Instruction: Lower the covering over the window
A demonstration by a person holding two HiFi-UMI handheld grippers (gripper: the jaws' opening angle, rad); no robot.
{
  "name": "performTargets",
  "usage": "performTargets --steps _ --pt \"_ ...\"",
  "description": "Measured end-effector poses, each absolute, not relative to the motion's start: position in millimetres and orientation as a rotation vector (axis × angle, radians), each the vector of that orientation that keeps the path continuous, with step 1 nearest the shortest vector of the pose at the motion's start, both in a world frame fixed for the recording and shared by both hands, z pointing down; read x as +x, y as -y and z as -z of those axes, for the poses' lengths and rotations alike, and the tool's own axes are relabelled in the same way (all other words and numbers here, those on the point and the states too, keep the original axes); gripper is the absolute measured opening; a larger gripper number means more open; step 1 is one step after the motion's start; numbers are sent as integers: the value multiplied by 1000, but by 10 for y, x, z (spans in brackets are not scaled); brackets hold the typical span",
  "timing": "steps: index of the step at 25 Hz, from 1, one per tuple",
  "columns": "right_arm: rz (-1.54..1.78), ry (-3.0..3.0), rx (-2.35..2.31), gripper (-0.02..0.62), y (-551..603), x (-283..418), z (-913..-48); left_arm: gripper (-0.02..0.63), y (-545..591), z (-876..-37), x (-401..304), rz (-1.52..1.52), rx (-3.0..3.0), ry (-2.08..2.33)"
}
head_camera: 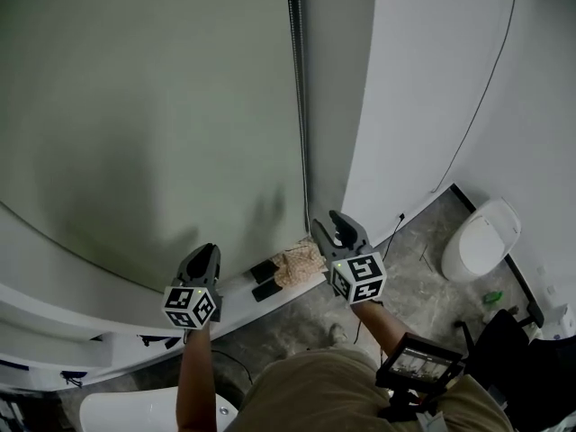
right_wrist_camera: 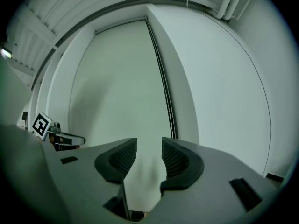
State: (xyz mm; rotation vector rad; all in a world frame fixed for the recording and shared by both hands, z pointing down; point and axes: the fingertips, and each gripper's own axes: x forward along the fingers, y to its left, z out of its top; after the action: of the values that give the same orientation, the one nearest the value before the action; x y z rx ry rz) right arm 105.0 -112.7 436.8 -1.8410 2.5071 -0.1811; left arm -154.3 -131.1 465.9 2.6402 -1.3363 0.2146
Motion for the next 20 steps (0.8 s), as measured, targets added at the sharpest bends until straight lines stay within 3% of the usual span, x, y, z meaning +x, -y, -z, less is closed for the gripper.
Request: performTargets --steps 20 --pt "135 -2621 -1700 156 1491 1581 -4226 57 1523 -4623 -778 -161 2583 1465"
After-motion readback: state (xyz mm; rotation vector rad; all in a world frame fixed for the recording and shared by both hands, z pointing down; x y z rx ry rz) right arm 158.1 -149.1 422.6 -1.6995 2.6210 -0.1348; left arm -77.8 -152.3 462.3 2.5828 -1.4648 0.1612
